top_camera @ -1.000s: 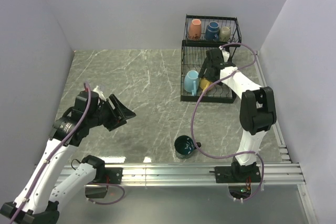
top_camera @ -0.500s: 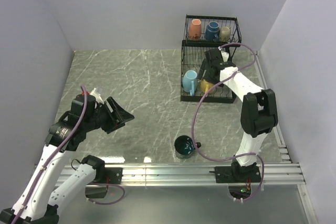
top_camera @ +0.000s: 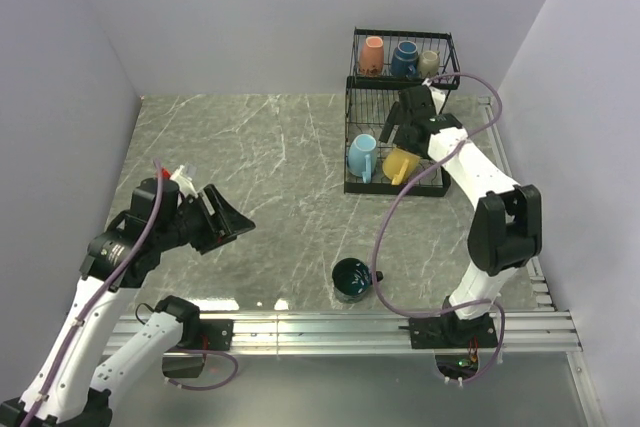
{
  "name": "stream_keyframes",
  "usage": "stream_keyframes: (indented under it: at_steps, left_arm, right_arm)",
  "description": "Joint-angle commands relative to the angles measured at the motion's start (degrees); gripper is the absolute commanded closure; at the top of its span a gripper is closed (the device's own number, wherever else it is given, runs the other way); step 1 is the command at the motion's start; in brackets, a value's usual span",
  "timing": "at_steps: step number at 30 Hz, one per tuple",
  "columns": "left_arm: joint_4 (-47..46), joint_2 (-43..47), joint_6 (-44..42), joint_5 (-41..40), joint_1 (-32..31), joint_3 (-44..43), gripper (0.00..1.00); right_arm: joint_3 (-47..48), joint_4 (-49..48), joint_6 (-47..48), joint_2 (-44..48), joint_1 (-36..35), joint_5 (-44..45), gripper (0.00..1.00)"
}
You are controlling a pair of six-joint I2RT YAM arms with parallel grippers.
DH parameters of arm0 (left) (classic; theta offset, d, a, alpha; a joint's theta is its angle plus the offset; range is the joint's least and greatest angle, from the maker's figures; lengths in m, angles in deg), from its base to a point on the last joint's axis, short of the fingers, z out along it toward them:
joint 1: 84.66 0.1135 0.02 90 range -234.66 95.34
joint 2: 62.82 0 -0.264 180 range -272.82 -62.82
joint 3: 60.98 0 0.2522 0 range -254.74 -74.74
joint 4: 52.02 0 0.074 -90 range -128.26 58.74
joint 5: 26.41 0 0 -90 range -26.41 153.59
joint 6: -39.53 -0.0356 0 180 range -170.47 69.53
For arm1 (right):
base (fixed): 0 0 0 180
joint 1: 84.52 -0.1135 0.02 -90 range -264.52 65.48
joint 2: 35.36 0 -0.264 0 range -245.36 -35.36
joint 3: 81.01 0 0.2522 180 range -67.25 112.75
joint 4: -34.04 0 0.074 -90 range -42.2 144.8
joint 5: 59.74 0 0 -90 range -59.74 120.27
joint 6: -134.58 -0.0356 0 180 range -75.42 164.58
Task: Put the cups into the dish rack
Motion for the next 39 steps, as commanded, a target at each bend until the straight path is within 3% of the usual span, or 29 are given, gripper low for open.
stream_keyframes:
  at_steps: [1, 6, 10, 15, 19, 25, 31, 39]
  left_arm:
    - [-0.3, -2.2, -3.5, 1.3, 0.3, -2.6, 0.33]
    - [-2.5, -8.3, -6.9, 1.8, -0.2, -1.8, 0.36]
    - [-7.2, -13.1, -6.8, 1.5, -3.6, -0.6, 0.37]
    - [-14.7, -19.8, -4.7, 2.8, -7.8, -0.3, 0.39]
    - [-17.9, -22.9, -3.7, 3.8, -9.6, -0.5, 0.40]
    - [-16.0, -24.5, -4.4, 2.7, -11.3, -1.8, 0.41]
    - [-12.6, -20.1, -2.6, -0.3, -11.5, -0.2, 0.41]
    - [-9.5, -11.3, 2.2, -3.0, -11.5, 5.5, 0.41]
  right_arm:
    - [4.3, 2.4, 1.3, 7.6, 0.0, 1.6, 0.02]
    - [5.9, 6.9, 2.6, 14.7, 0.2, 2.5, 0.01]
    - [1.4, 7.4, 3.1, 22.7, 1.7, 1.7, 0.01]
    - [-5.5, 7.4, 2.0, 25.5, 5.5, -2.6, 0.00]
    - [-7.8, 5.1, 1.4, 21.3, 12.1, -11.7, 0.00]
    - [-4.0, 2.3, 2.1, 9.2, 14.9, -20.7, 0.00]
    - [0.8, 2.2, 2.4, -0.3, 16.5, -22.0, 0.00]
    - [-1.6, -0.2, 2.9, -3.9, 18.7, -20.9, 0.00]
